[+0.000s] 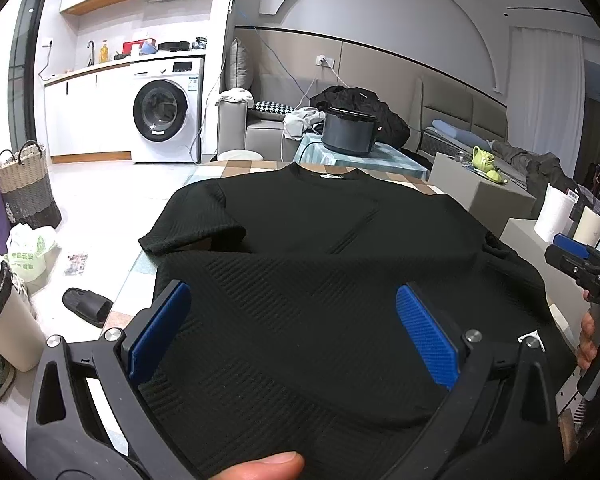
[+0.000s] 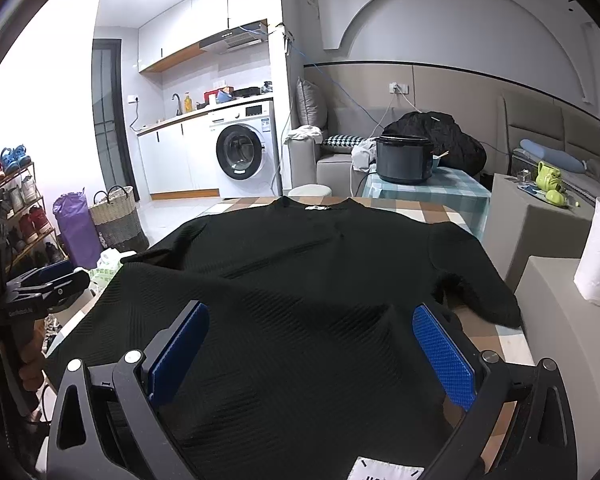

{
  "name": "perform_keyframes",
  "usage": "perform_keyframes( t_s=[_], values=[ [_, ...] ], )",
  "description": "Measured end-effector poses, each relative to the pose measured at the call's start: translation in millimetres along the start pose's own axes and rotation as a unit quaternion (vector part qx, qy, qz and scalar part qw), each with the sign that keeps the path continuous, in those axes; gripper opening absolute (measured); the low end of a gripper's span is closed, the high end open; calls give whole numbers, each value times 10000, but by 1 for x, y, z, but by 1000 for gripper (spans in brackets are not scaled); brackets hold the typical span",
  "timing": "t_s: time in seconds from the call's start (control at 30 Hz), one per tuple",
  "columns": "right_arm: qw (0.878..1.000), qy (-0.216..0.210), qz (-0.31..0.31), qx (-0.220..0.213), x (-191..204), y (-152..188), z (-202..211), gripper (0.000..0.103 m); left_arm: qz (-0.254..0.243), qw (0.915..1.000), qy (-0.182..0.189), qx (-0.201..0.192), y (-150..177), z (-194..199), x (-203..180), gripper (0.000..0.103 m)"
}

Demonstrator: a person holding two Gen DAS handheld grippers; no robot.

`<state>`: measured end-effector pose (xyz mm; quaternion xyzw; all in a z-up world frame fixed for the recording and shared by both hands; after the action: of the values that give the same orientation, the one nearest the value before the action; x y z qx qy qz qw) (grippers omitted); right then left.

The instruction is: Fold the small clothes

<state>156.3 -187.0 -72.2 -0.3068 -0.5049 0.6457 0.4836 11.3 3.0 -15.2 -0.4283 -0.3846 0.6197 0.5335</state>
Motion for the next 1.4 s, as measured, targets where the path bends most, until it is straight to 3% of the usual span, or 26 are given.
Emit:
perform_keyframes(
  t_s=[1.4],
  values=[
    [9999, 45, -109, 5, -3, 8, -7, 103, -11, 9997, -138, 181, -1, -15, 14, 102]
  ],
)
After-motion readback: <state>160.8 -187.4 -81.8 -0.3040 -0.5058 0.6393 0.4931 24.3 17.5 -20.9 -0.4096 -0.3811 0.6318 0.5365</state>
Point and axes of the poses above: each gripper's, at about its wrist camera, not at the fingertips, and z roughly against the way its jaws point, x to its left, y to its underside, the point moved 1 cm from there along -z, roughly the way its jaws point, and after that the axes turned 9 degrees about -x, right-handed, at the moved point
